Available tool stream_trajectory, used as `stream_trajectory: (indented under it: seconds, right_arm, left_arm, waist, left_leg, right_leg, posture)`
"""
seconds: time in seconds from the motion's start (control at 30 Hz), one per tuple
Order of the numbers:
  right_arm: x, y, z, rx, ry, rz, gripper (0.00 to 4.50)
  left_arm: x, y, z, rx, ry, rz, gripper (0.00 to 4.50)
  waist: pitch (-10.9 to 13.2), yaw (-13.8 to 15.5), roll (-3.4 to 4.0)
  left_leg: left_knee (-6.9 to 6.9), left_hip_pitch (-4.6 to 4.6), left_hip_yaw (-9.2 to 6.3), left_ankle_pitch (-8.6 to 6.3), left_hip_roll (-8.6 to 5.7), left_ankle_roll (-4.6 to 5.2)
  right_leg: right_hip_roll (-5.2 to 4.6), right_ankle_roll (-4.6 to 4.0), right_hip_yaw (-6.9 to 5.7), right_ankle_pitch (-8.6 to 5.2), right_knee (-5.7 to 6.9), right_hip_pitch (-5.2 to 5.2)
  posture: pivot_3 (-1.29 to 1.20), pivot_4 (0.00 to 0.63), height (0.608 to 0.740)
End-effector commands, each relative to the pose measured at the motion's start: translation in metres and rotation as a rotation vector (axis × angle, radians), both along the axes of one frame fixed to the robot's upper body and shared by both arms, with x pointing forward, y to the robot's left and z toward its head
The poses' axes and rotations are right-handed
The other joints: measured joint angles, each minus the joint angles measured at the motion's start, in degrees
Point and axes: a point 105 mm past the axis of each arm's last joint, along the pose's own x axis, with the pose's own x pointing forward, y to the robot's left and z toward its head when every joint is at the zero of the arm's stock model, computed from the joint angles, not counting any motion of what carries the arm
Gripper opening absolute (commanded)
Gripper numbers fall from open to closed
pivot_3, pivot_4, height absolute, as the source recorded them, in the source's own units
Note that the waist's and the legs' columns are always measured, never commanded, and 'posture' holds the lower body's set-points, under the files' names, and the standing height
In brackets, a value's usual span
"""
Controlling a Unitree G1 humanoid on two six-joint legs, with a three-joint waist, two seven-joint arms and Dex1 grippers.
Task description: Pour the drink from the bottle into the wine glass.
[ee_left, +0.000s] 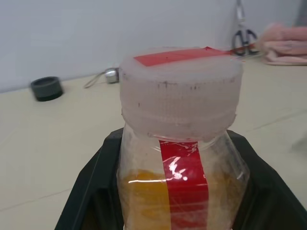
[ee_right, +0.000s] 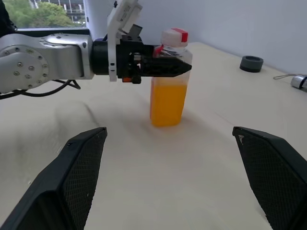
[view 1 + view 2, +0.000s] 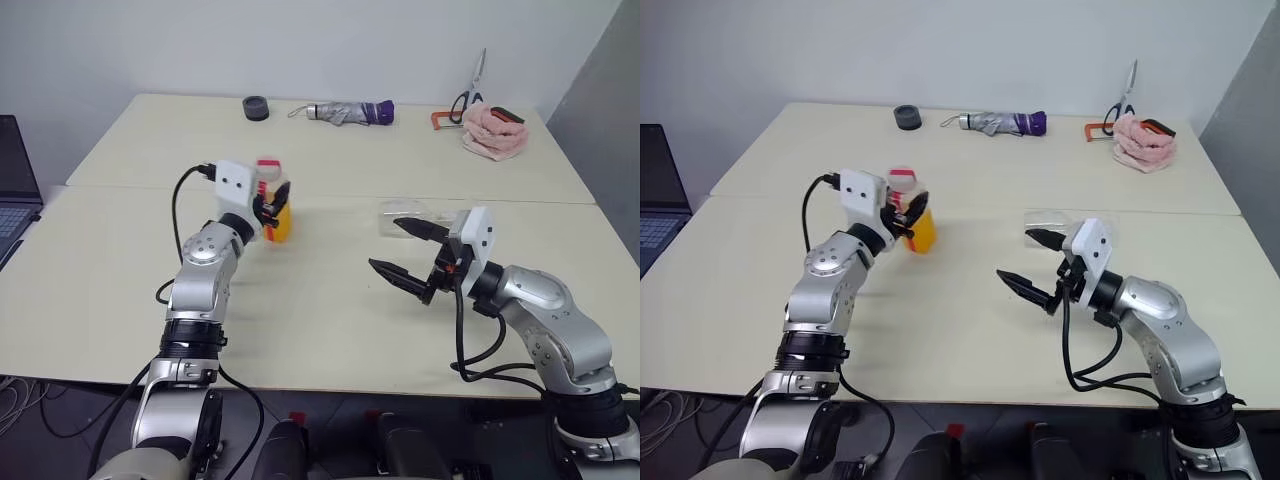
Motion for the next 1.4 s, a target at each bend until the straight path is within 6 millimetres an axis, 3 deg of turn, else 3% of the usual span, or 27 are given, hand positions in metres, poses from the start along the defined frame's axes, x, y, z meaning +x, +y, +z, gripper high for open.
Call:
stream_trajectory:
  seconds: [0.03, 0.13, 0.3, 0.6, 0.9, 1.4]
  right_arm:
    - [-0.013, -0.007, 0.018, 0.007, -0.077, -0.015, 4.50]
    - [-0.021, -0.012, 0.023, 0.022, -0.047, -0.012, 4.50]
    - [-0.026, -0.014, 0.053, 0.100, -0.042, -0.034, 4.50]
    - [-0.025, 0.013, 0.055, 0.029, -0.025, -0.033, 4.50]
    - [-0.010, 0.018, 0.055, 0.033, -0.043, -0.075, 4.50]
    - [0.001, 0.024, 0.053, 0.054, -0.056, -0.071, 4.50]
  left_arm:
    - [-0.016, -0.033, 0.025, 0.007, -0.081, -0.215, 2.16]
    - [-0.023, -0.048, 0.025, 0.026, -0.085, -0.331, 2.16]
    - [-0.040, -0.083, 0.025, 0.060, -0.094, -0.593, 2.16]
    - [-0.065, -0.123, 0.021, 0.083, -0.096, -0.904, 2.16]
    - [-0.074, -0.136, 0.015, 0.092, -0.091, -0.989, 2.16]
    - [-0.074, -0.132, 0.011, 0.112, -0.091, -0.975, 2.16]
  waist:
    - [0.0, 0.0, 0.00]
    - [0.0, 0.0, 0.00]
    - [0.0, -0.2, 0.02]
    - [0.0, -0.2, 0.02]
    - [0.0, -0.2, 0.02]
    - [0.0, -0.2, 0.03]
  left_leg:
    - [0.00, 0.00, 0.00, 0.00, 0.00, 0.00]
    - [0.00, 0.00, 0.01, 0.00, 0.00, 0.00]
    - [0.00, 0.03, 0.02, 0.00, 0.03, 0.01]
    - [-0.01, 0.01, 0.03, -0.01, 0.01, 0.02]
    - [0.00, -0.02, 0.01, -0.01, 0.01, 0.03]
    - [0.00, -0.02, 0.01, -0.01, 0.01, 0.03]
  right_leg:
    - [0.00, 0.00, 0.00, 0.00, -0.01, 0.00]
    - [0.00, 0.00, 0.01, 0.00, -0.02, 0.00]
    - [0.06, 0.00, 0.03, 0.00, 0.02, 0.00]
    - [0.10, 0.00, 0.05, 0.00, -0.01, -0.01]
    - [0.09, 0.00, 0.04, 0.00, -0.03, -0.01]
    - [0.10, 0.00, 0.04, 0.00, -0.03, -0.02]
  posture:
    - [0.00, 0.150, 0.740]
    - [0.00, 0.150, 0.740]
    - [0.00, 0.150, 0.740]
    - [0.00, 0.150, 0.740]
    - [0.00, 0.150, 0.740]
    - [0.00, 0.150, 0.740]
